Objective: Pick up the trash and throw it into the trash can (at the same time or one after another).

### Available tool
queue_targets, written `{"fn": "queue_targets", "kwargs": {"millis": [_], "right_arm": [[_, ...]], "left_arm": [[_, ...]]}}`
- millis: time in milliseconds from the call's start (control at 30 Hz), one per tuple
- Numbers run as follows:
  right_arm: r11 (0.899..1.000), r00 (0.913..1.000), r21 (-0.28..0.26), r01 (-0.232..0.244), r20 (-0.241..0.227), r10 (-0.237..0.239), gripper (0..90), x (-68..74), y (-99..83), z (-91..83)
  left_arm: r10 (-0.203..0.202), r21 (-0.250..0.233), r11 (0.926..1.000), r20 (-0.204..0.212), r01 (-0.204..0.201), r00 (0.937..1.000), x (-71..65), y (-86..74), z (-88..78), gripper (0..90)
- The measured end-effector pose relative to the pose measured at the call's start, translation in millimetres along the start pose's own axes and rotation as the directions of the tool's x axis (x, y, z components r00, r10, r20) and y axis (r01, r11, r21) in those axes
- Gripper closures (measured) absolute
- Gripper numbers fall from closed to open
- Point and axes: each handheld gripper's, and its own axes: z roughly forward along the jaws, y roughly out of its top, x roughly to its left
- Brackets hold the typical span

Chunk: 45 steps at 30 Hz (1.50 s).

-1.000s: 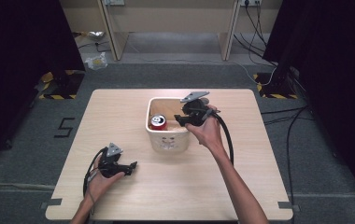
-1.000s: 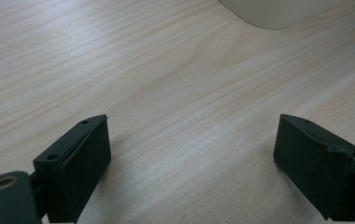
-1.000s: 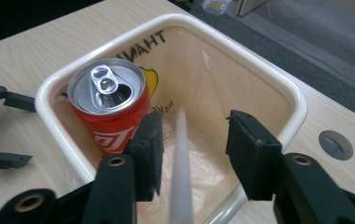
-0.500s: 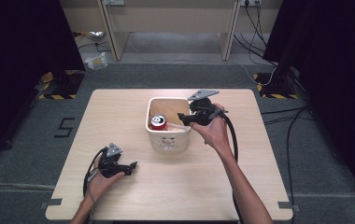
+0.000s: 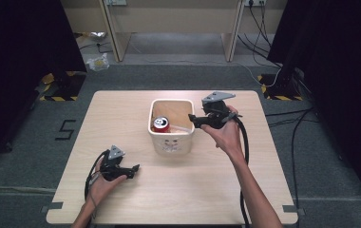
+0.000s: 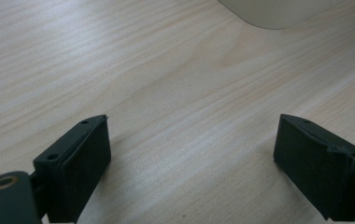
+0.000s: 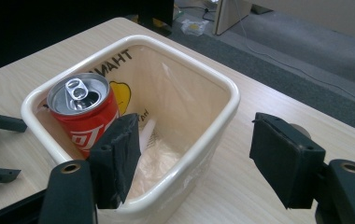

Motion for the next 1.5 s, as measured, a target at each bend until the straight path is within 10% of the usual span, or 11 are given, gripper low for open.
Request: {"fn": "queue_targets", "kwargs": {"millis": [1500], "right_arm": [[0.999, 0.9972, -0.025, -0.024, 0.070, 0.026, 26.1, -28.8, -44.0, -29.5]], "left_arm": [[0.000, 0.000, 1.0000, 0.000, 0.000, 1.0000, 0.0, 0.0, 0.1, 10.2]]}}
